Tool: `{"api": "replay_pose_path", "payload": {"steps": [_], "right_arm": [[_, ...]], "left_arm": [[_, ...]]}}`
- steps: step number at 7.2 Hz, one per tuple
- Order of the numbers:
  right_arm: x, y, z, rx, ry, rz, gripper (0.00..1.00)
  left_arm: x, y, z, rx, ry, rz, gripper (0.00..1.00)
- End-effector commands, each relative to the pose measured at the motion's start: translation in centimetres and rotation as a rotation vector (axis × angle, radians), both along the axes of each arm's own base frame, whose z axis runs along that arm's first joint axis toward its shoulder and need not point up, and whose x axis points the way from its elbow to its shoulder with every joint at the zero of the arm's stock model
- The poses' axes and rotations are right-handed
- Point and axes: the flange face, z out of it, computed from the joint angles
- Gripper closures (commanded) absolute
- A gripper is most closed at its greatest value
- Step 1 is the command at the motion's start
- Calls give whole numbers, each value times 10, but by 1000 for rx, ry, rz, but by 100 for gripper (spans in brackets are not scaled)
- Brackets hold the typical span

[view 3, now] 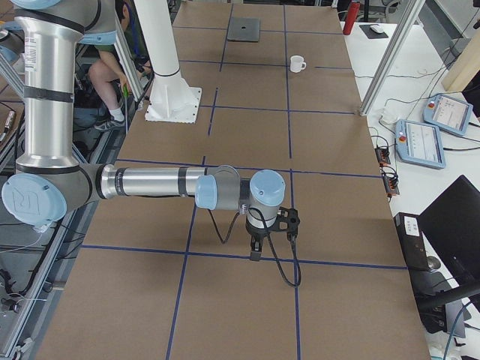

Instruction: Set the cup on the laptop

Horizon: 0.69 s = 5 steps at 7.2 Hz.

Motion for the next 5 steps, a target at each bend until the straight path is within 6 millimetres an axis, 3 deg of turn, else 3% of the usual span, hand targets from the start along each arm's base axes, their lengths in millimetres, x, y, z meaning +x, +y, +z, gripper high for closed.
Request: {"api": "replay_pose_path", "payload": {"steps": [1,2,3,5], "right_arm": [[0,0,0,0,0,0,0],[0,0,0,0,0,0,0],[0,0,0,0,0,0,0],[0,0,0,0,0,0,0]], "left_arm": [[41,-54,-73,5,7,-41,0],[76,-68,-123,9,25,-59,0],[127,-75,-178,-29,87,-56,0],[197,-77,-247,-55,156,-33,0]]}}
